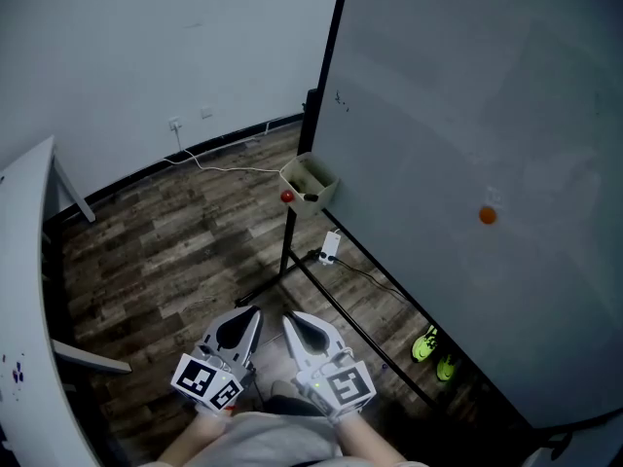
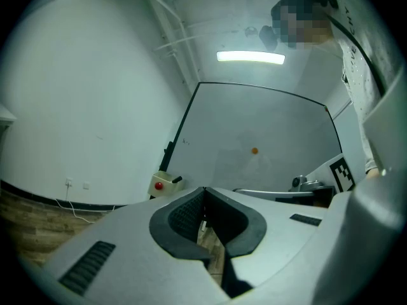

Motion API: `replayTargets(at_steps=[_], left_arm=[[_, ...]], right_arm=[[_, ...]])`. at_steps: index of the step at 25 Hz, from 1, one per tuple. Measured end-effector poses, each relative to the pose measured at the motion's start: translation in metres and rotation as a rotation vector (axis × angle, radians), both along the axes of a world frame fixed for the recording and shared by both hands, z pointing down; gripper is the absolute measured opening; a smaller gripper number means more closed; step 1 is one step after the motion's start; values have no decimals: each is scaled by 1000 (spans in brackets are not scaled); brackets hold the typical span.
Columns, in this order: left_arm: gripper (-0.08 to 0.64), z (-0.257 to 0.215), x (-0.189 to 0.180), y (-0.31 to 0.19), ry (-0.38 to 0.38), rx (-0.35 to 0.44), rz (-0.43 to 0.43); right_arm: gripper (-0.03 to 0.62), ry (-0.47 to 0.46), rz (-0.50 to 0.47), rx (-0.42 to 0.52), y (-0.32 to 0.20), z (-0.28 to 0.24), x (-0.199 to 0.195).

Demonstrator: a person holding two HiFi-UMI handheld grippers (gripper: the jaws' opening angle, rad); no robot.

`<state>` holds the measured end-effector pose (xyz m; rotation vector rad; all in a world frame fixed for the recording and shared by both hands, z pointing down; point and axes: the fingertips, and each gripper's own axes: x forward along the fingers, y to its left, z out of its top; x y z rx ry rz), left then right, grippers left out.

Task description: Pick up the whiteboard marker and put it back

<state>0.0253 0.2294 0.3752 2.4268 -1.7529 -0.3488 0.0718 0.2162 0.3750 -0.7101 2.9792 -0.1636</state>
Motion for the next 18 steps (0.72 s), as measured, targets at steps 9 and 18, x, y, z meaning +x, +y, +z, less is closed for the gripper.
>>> replayTargets(at_steps=[9,18], left_arm=[[15,1,2,-38,-4,7,-25],[15,6,9,-68,6,7,-32]], right_arm=[[20,14,-44,-1,-37,4,0],[20,0,-46,3,-67,6,7]])
